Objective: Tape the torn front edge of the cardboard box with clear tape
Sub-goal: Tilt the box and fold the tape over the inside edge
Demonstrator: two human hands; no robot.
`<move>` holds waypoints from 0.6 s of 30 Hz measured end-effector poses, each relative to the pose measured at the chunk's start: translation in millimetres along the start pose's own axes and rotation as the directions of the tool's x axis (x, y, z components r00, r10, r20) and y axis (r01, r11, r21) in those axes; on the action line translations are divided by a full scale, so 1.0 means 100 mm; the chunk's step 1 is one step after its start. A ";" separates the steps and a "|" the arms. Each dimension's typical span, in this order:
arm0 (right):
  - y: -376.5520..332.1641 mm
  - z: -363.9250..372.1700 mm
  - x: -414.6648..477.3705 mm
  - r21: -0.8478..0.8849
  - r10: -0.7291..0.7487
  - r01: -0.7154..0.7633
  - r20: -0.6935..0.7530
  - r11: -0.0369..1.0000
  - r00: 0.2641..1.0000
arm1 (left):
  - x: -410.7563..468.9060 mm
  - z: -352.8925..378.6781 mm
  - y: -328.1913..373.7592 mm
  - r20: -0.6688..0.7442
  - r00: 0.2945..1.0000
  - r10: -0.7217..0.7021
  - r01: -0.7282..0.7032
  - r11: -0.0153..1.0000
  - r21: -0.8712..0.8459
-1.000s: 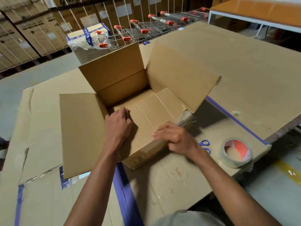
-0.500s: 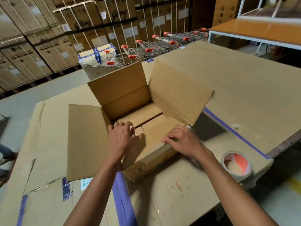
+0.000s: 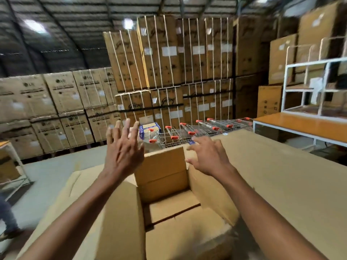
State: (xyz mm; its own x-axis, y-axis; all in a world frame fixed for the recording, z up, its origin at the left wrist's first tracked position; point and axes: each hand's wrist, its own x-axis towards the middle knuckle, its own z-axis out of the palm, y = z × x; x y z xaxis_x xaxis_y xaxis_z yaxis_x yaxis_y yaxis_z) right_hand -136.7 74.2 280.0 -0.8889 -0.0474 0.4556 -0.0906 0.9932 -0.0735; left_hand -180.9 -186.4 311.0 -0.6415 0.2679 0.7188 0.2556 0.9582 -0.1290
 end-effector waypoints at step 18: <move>-0.19 -2.04 0.03 0.075 0.118 -0.102 -0.252 0.992 0.961 | 0.32 -1.74 -0.09 -0.147 0.986 -0.085 0.108 0.982 0.156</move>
State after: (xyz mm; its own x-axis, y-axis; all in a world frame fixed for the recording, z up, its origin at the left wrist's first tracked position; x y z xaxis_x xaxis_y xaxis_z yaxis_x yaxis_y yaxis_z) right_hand -46.5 77.2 464.0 -0.7514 0.0986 0.6524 -0.0324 0.9821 -0.1857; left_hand -77.7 -204.2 454.0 -0.5479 0.1679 0.8195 0.0693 0.9854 -0.1555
